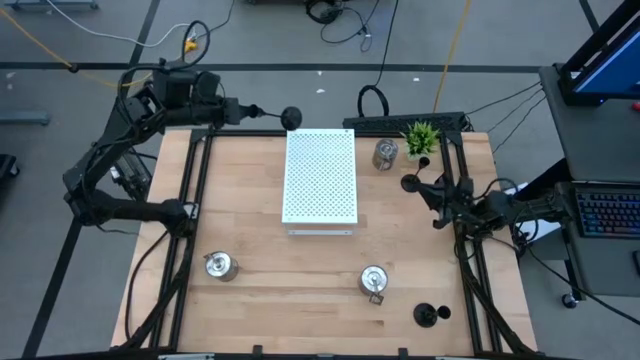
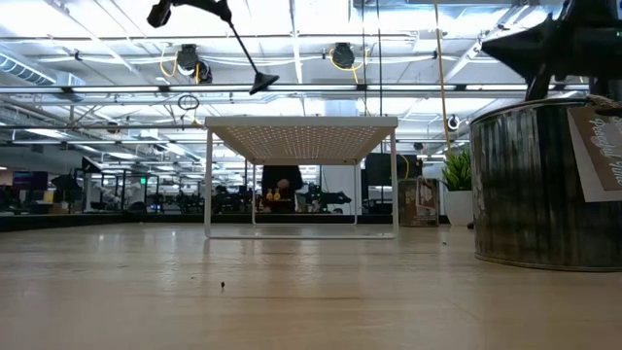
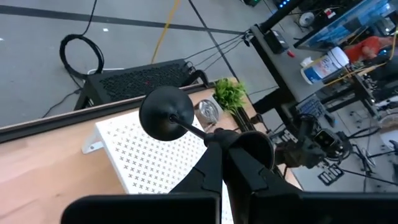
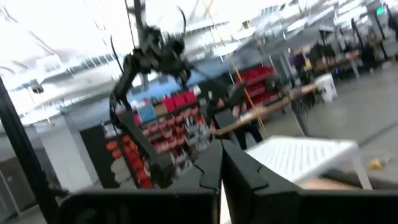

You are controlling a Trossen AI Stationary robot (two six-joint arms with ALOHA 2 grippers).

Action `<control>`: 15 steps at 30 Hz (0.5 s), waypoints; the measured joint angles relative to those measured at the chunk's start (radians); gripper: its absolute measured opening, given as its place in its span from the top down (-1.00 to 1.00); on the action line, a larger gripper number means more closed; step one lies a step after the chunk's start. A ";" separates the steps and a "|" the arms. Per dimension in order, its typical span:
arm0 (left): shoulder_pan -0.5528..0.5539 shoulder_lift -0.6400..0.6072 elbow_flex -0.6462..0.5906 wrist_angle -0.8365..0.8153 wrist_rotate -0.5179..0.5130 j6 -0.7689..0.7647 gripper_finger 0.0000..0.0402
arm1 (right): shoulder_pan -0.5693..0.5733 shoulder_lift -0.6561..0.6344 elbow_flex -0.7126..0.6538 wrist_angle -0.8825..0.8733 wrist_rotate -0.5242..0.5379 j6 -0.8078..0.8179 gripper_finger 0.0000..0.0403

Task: Pick & Place candle stick holders
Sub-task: Put the top left black candle holder on the shelf

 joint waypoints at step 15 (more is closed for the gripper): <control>-0.152 0.115 0.000 0.188 0.076 -0.069 0.99 | 0.000 0.312 0.186 0.165 -0.006 -0.227 1.00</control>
